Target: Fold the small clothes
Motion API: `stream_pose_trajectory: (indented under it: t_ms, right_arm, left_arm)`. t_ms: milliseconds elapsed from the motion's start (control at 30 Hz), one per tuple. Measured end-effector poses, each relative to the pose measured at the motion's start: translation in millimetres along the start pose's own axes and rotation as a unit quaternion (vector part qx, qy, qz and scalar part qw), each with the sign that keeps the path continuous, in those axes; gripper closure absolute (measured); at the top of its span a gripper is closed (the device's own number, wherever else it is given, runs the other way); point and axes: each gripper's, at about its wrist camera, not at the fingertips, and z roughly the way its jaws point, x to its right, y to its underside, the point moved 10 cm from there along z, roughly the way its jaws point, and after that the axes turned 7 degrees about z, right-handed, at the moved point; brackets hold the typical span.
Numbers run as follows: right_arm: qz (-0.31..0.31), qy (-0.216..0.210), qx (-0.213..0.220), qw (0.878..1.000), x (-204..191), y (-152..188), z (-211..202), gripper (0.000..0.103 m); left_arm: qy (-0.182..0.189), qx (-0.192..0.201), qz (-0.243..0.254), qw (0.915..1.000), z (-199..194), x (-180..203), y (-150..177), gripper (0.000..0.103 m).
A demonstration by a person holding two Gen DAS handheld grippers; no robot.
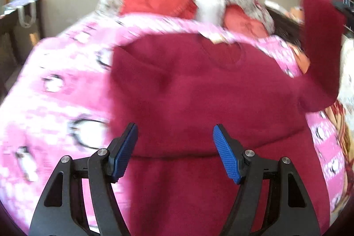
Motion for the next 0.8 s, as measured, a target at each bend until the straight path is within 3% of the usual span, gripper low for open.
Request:
stream_pose_trajectory:
  t_ms: [133,233,333,533,567,633,667,700,800]
  right_arm:
    - [-0.007,-0.01,-0.074,0.997,-38.6,57.6,83.3,0.097]
    - [-0.014,-0.008,-0.124,0.992,-53.5,101.6,130.3,0.097]
    - [-0.02,-0.001,-0.156,0.988,-58.3,135.1,157.1,0.097]
    - [-0.007,-0.017,-0.176,0.984,-63.1,155.9,182.4,0.096]
    - [0.0,-0.012,-0.182,0.983,-58.6,158.3,183.5,0.094]
    - [0.012,-0.011,-0.197,0.98,-53.7,162.7,183.8,0.079]
    - [0.02,-0.007,-0.207,0.978,-49.5,166.8,181.8,0.062]
    - [0.022,-0.003,-0.209,0.978,-48.6,165.1,176.5,0.057]
    - [0.009,-0.01,-0.197,0.98,-44.3,159.7,142.4,0.057]
  left_arm:
    - [-0.069,0.029,-0.042,0.9963,-16.6,-49.4,13.3,0.032]
    - [-0.048,-0.017,-0.09,0.9947,1.0,-62.6,42.7,0.032]
    - [-0.036,-0.021,-0.132,0.9904,6.4,-73.4,46.4,0.032]
    - [-0.055,-0.042,-0.111,0.9913,19.9,-66.5,45.1,0.032]
    - [-0.054,-0.043,-0.113,0.9912,20.8,-67.8,46.3,0.031]
    - [-0.051,-0.045,-0.116,0.991,21.4,-70.2,46.6,0.031]
    - [-0.05,-0.045,-0.115,0.991,19.2,-71.7,50.2,0.03]
    - [-0.05,-0.046,-0.114,0.9911,19.0,-71.0,50.4,0.029]
    - [-0.052,-0.044,-0.112,0.9914,16.9,-70.8,48.2,0.029]
